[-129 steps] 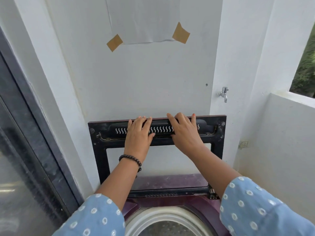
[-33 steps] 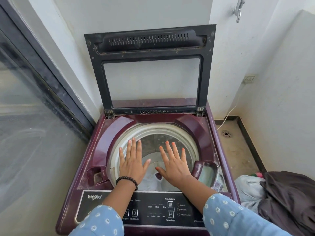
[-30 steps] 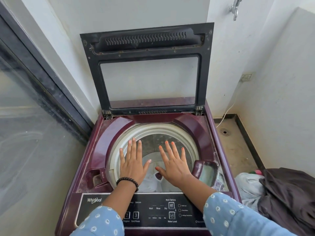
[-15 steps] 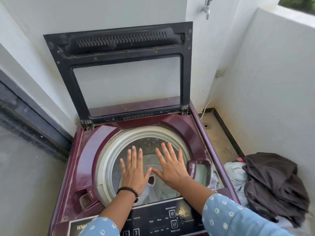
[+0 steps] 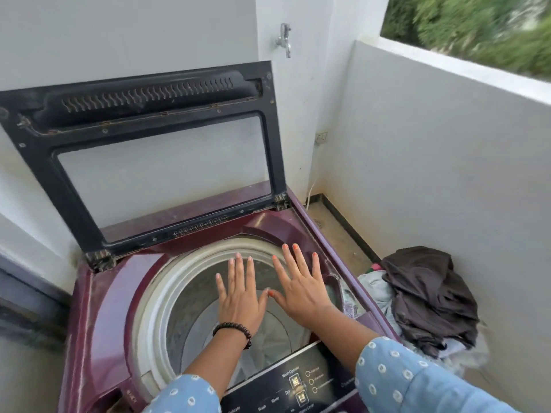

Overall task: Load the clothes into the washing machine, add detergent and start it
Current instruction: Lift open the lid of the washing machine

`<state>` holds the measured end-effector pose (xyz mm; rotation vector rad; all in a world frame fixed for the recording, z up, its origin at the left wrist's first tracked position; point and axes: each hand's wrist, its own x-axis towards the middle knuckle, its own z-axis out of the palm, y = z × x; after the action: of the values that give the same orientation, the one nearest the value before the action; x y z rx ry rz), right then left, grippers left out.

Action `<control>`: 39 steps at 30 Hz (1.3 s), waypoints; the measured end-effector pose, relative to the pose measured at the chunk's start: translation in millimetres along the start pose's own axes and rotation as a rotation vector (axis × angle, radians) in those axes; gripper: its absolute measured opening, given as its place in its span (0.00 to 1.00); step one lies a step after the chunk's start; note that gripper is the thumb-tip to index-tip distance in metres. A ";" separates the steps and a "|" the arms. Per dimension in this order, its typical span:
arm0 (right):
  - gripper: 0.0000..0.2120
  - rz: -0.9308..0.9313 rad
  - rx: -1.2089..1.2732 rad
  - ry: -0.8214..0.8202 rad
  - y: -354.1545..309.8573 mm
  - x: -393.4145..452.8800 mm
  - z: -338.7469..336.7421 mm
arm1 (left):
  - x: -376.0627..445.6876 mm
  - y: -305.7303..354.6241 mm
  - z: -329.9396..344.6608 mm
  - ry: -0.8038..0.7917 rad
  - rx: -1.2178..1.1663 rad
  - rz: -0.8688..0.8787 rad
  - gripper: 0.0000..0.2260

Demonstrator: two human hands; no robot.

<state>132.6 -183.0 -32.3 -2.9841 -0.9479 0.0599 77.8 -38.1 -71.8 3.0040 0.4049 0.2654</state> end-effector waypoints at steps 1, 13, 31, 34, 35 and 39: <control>0.34 0.004 -0.011 0.007 5.4 -1.5 -4.7 | 5.0 6.6 -1.4 0.002 -0.010 0.020 0.35; 0.36 0.194 -0.007 0.047 60.0 -19.2 -28.0 | 31.6 74.5 -25.6 -0.114 -0.193 0.154 0.32; 0.34 0.370 0.181 0.090 175.8 -23.1 -24.9 | 74.5 200.0 -37.5 -0.159 -0.222 0.322 0.27; 0.37 0.400 0.200 0.086 207.2 -25.5 -15.6 | 84.8 234.0 -27.9 -0.170 -0.180 0.382 0.26; 0.38 0.421 0.211 0.085 217.5 -27.2 -11.5 | 87.7 245.2 -22.4 -0.177 -0.172 0.398 0.27; 0.41 0.490 0.227 0.031 258.8 -38.0 5.3 | 96.9 283.4 1.9 -0.238 -0.120 0.450 0.27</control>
<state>250.7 -416.3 -41.9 -2.9108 -0.1728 0.1150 242.0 -284.0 -24.1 2.9210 -0.3013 -0.0379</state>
